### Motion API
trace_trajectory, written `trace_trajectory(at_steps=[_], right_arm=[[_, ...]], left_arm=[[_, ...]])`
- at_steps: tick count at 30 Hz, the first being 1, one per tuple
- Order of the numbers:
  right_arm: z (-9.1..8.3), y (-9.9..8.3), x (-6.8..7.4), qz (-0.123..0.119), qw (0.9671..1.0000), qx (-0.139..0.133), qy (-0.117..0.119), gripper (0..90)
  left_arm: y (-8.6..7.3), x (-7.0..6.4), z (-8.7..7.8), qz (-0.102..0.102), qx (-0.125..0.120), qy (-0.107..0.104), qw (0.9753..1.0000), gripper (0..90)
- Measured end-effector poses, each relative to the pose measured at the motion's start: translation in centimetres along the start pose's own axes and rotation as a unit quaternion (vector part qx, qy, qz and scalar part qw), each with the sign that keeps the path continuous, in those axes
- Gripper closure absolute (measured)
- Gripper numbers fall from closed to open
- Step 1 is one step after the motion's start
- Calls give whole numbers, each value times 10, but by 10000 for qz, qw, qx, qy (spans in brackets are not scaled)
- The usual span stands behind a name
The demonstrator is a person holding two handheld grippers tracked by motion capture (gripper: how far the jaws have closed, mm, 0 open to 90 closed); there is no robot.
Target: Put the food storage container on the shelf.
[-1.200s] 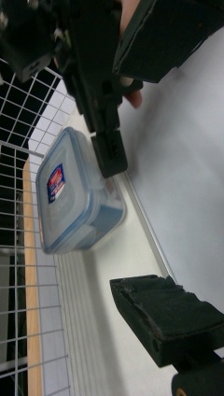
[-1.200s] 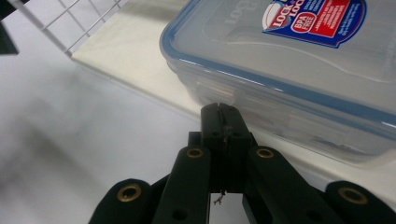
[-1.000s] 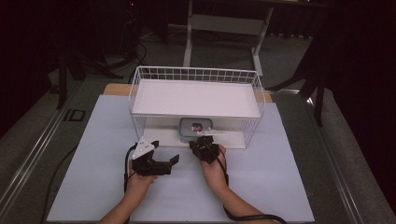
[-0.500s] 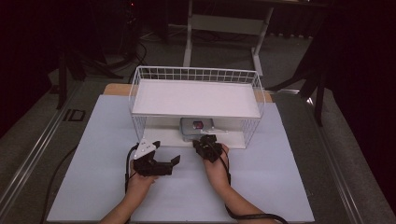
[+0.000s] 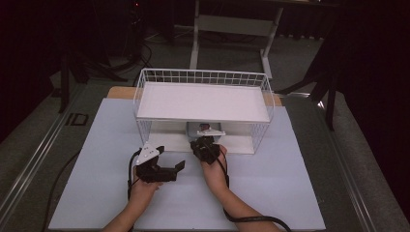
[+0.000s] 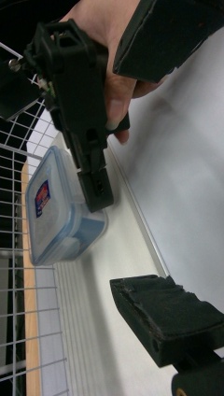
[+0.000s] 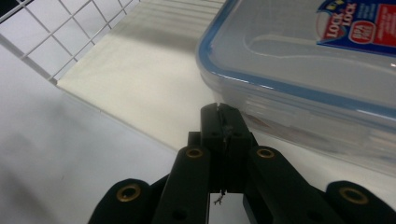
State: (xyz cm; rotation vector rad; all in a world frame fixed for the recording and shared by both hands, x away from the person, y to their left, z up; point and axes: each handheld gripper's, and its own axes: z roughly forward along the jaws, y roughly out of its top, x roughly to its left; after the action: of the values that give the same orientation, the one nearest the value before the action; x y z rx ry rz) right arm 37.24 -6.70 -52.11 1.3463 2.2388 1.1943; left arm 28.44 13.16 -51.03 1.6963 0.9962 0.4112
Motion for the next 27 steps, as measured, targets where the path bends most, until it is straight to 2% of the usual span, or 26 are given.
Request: trace_trajectory(at_steps=[8,9,11,13,15,16,17,19,20,21,22,23,24,25,27], right_arm=[[1,3,-1,-4,10000,-12,-32,891],[-4,0,1,-58,10000,-6,57,890],[-9,-3,2,-197,9998,-30,71,883],[-15,-7,2,-174,9997,-8,176,882],[-22,-11,2,-319,9993,-31,179,870],[-22,-11,2,-319,9993,-31,179,870],[-33,-14,-1,-352,9991,-73,236,845],[-42,-15,-3,-446,9987,-151,201,816],[-42,-15,-3,-446,9987,-151,201,816],[-52,-14,-7,-427,9985,-276,201,723],[-52,-14,-7,-427,9985,-276,201,723],[-60,-15,-11,-444,9980,-425,165,589],[-60,-15,-11,-444,9980,-425,165,589],[-65,-15,-15,-418,9979,-469,137,464],[-71,-16,-19,-277,9980,-539,188,344]], left_arm=[[0,-1,0,27,-19,-16,10000,19],[1,-1,0,30,-31,-20,10000,19],[1,-1,0,23,-48,-25,10000,20],[2,-2,0,30,-34,-32,10000,20],[2,-3,0,82,-38,-70,9999,19],[2,-3,0,82,-38,-70,9999,19],[2,-4,1,153,-60,-189,9997,19],[3,-6,1,257,-122,-339,9990,19],[3,-6,1,257,-122,-339,9990,19],[6,-8,2,367,-166,-450,9982,19],[6,-8,2,367,-166,-450,9982,19],[8,-11,1,528,-303,-562,9966,19],[8,-11,1,528,-303,-562,9966,19],[13,-16,1,621,-318,-627,9956,19],[15,-17,1,657,-299,-683,9951,19]])
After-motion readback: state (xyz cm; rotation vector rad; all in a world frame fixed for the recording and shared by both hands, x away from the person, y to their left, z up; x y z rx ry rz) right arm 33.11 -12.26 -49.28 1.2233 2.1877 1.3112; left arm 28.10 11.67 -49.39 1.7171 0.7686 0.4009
